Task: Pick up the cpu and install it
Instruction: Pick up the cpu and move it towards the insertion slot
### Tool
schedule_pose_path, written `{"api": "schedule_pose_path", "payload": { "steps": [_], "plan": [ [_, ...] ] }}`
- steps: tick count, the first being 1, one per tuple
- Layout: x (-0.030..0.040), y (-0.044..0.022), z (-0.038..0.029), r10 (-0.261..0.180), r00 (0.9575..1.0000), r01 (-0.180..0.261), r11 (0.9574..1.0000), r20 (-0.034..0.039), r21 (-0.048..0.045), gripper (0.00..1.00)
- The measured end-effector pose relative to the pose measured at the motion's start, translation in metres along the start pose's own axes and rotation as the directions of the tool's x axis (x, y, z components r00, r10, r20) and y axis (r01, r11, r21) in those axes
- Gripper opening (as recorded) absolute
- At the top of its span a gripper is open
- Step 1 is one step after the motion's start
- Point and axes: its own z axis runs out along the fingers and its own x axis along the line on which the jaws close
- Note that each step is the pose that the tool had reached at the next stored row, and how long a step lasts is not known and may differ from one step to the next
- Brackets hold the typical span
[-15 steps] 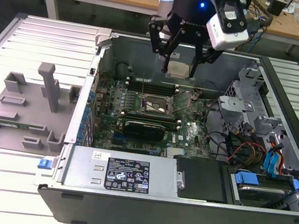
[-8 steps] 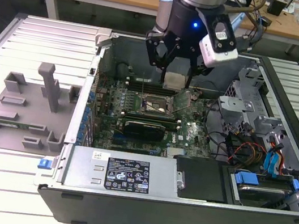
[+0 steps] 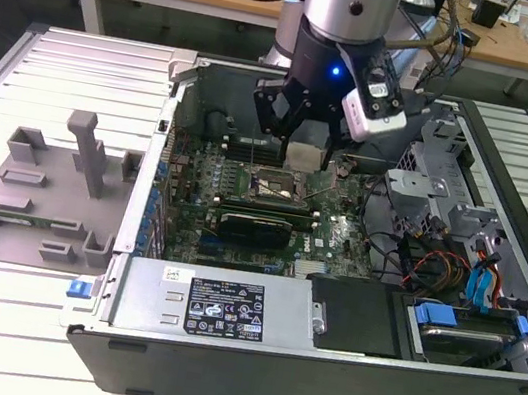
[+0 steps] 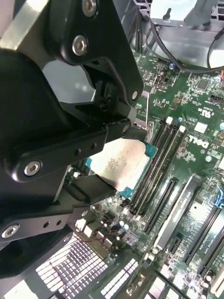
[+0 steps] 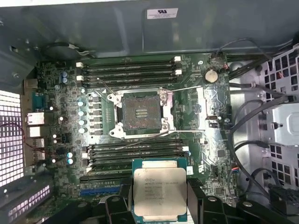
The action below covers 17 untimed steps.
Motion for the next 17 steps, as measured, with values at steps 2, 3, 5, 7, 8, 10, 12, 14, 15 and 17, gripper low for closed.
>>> {"api": "schedule_pose_path", "payload": {
  "steps": [2,3,5,7,8,10,12,14,15,17],
  "plan": [
    [0.0002,-0.0003,0.0059,0.000,1.0000,0.000,1.0000,0.0000,0.0000,0.55],
    [0.0003,0.0001,0.0088,0.000,1.0000,0.000,1.0000,0.0000,0.0000,0.55],
    [0.0007,0.0049,0.0121,0.000,1.0000,0.000,1.0000,0.0000,-0.0001,0.55],
    [0.0013,0.0093,0.0146,0.000,1.0000,0.000,1.0000,0.0000,-0.0001,0.55],
    [0.0017,0.0129,0.0166,0.000,1.0000,0.000,1.0000,0.0000,-0.0001,0.55],
    [0.0024,0.0173,0.0189,0.000,1.0000,0.000,1.0000,-0.0001,0.0001,0.55],
    [0.0029,0.0220,0.0216,0.000,1.0000,0.000,1.0000,0.0000,-0.0001,0.55],
    [0.0032,0.0246,0.0236,0.000,1.0000,0.000,1.0000,0.0000,-0.0006,0.55],
    [0.0034,0.0266,0.0249,0.000,1.0000,0.000,1.0000,-0.0001,-0.0014,0.55],
    [0.0039,0.0316,0.0273,0.000,1.0000,0.000,1.0000,-0.0002,-0.0032,0.55]
  ]
}}
